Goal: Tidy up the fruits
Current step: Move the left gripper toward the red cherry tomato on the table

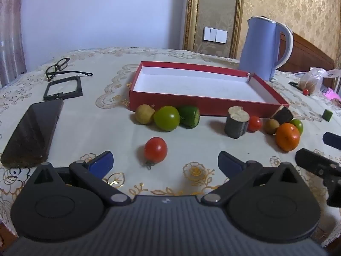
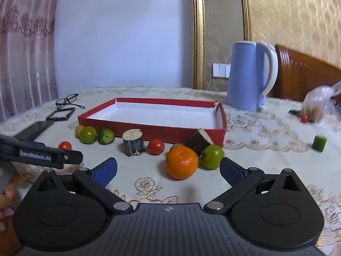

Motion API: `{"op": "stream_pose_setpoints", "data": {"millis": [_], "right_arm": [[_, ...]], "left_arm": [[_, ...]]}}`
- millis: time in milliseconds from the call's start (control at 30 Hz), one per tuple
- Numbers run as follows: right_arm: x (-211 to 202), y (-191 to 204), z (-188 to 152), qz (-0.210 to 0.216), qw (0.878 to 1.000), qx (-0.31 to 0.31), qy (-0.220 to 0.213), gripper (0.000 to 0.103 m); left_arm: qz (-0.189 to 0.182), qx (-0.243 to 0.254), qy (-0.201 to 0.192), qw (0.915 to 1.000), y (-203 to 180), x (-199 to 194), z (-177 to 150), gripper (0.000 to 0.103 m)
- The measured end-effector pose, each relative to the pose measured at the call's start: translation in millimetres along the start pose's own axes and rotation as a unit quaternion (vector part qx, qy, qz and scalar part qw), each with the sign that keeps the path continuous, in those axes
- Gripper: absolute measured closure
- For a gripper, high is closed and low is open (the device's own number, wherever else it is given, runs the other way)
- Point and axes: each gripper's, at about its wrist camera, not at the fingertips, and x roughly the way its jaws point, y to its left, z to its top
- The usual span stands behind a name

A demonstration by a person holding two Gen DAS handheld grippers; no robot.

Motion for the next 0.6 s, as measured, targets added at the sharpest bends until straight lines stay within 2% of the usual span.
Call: {"op": "stream_pose_setpoints", "data": {"millis": [200,300,600], "right_arm": [[-0.4,12.2,-5.4,-0.016,0.999,-0.034,-0.009,0.000],[1.9,9.9,-3.0,-0.007,0.999,-0.035,-0.005,0.000],[4.4,10.6,-4.4,-0.013,0.999,-0.034,0.002,0.000]], "left_arm": [[0.017,0.012,0.001,0.9998,-1.6,4.2,-1.2,0.000],[0.027,0.018,0.000,0.9995,-2.8,6.3,-2.0,0.000],[0.040,0.025,0.002,0.9989,-3.8,10.5,-2.9,0.000]]}}
